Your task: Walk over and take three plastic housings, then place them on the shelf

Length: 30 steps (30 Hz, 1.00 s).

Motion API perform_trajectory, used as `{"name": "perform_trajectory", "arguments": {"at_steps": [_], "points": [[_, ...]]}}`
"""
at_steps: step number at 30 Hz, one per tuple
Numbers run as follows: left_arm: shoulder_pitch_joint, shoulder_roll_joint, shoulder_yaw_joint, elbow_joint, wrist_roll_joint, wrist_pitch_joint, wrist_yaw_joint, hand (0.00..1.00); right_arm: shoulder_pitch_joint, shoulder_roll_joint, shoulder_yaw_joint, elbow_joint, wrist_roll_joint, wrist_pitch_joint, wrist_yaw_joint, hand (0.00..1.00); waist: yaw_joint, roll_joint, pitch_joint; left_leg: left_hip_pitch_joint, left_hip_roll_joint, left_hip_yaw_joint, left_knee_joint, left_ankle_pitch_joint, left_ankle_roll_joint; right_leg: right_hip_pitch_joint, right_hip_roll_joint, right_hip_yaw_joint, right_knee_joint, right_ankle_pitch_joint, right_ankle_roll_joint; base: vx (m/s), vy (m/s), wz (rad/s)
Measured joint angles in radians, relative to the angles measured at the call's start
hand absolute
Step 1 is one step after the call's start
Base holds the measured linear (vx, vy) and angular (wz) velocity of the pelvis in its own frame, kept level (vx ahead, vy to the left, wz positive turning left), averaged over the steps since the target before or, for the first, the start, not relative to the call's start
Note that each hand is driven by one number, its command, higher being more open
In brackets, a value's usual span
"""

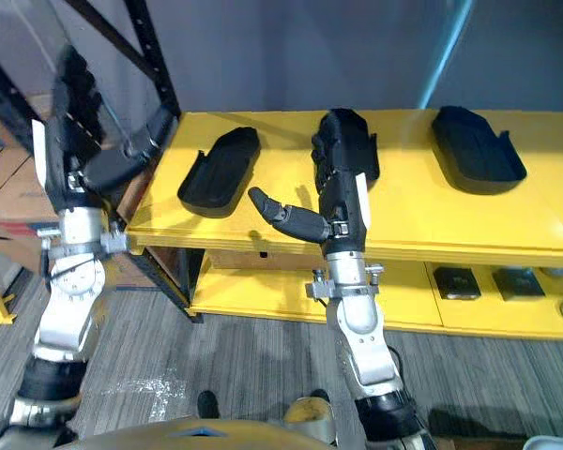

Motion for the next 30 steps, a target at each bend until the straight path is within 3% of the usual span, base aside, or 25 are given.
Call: {"name": "perform_trajectory", "arguments": {"at_steps": [5,9,12,22,30], "points": [[0.095,-0.054,-0.059,-0.025,-0.102,-0.024,-0.143,1.0,-0.153,0.016,-0.013,0.187,-0.001,0.112,-0.045,1.0,0.052,0.001,-0.001,-0.049,-0.001,-0.056,0.0,0.019,-0.01,-0.002,0.004,-0.061,-0.014,0.013,-0.01,-0.08,0.0,0.36],[0.113,-0.067,-0.072,-0.021,-0.133,-0.028,-0.198,1.0,-0.355,0.029,-0.079,0.373,0.009,0.139,-0.091,1.0,0.085,0.003,0.007,-0.095,0.002,-0.094,0.0,0.034,-0.017,-0.023,0.009,-0.096,-0.014,0.023,-0.015,-0.09,-0.001,0.29],[0.112,-0.068,-0.07,-0.02,-0.142,-0.044,-0.218,1.0,-0.505,0.019,-0.143,0.452,0.01,0.143,-0.137,1.0,0.11,0.009,0.045,-0.125,0.003,-0.108,0.0,0.039,-0.021,-0.041,0.01,-0.116,-0.008,0.024,-0.015,-0.09,0.006,0.25],[0.105,-0.07,-0.031,-0.015,-0.253,-0.05,-0.256,1.0,-0.695,-0.094,-0.214,0.603,0.054,0.137,-0.155,1.0,0.138,0.03,0.197,-0.187,-0.007,-0.141,0.004,0.092,0.005,-0.091,0.004,-0.137,0.027,0.025,-0.012,-0.04,-0.003,0.11],[0.102,-0.095,-0.033,-0.013,-0.254,-0.066,-0.257,1.0,-0.731,-0.114,-0.214,0.636,0.049,0.145,-0.186,1.0,0.134,0.042,0.228,-0.179,-0.006,-0.146,0.003,0.101,0.008,-0.105,-0.003,-0.135,0.076,0.0,-0.026,0.01,-0.05,0.01]]}}
